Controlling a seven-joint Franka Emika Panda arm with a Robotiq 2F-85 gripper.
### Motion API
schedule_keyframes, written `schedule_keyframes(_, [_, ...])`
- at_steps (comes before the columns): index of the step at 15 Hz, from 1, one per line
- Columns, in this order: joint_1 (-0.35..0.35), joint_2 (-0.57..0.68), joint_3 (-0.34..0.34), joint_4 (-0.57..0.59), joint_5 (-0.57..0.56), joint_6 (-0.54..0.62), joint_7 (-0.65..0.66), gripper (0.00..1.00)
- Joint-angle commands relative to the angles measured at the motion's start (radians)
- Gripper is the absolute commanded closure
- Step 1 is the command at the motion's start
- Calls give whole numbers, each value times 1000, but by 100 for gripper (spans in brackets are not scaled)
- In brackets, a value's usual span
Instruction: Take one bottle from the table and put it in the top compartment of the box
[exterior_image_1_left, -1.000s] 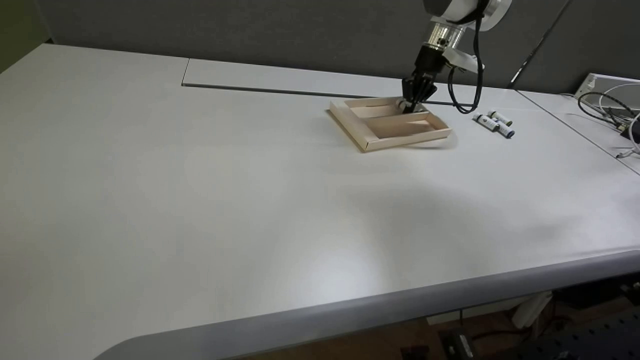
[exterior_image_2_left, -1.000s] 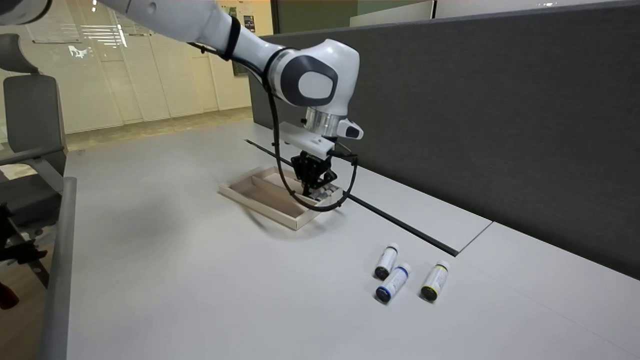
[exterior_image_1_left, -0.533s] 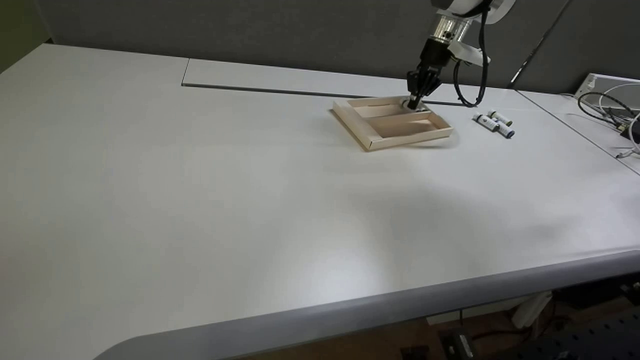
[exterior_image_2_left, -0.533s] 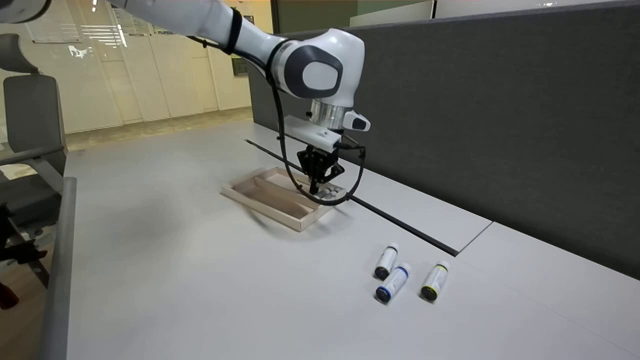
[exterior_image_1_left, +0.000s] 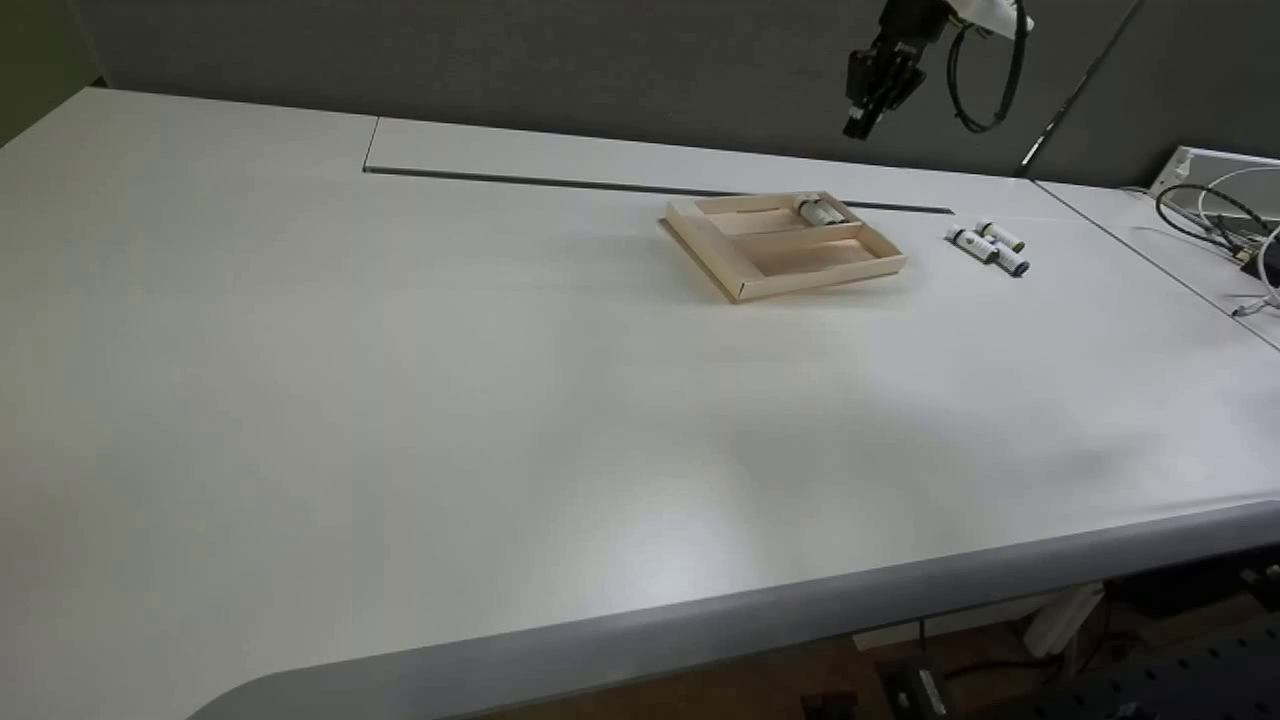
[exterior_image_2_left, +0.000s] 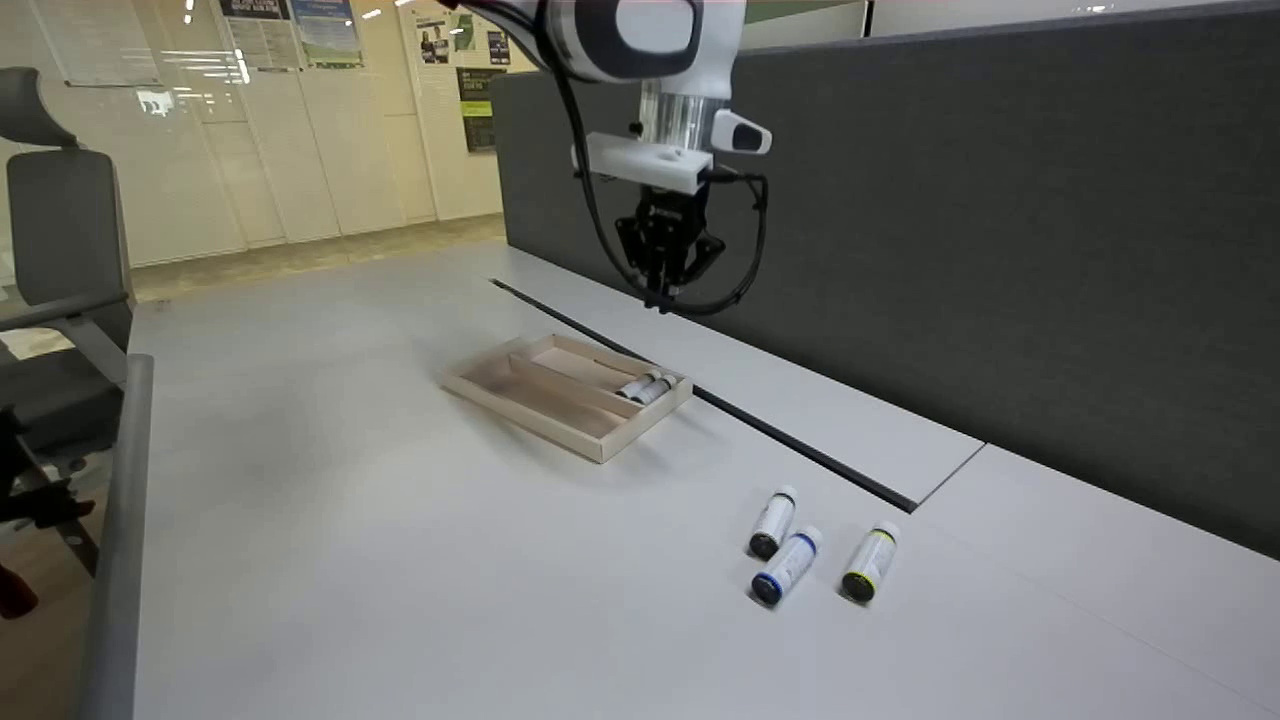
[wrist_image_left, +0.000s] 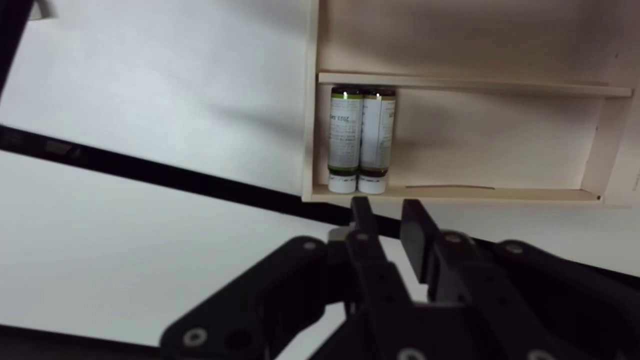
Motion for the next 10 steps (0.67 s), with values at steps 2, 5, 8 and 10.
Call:
schedule_keyframes(2, [-8, -153, -32, -64, -29, -80, -1, 40])
schedule_keyframes(5, [-17, -209, -53, -61, -49, -168, -10, 20])
schedule_keyframes(8, [-18, -180, -48, -17, -39, -159, -12, 25])
schedule_keyframes(10, [-20, -186, -48, -27, -40, -160, -14, 20])
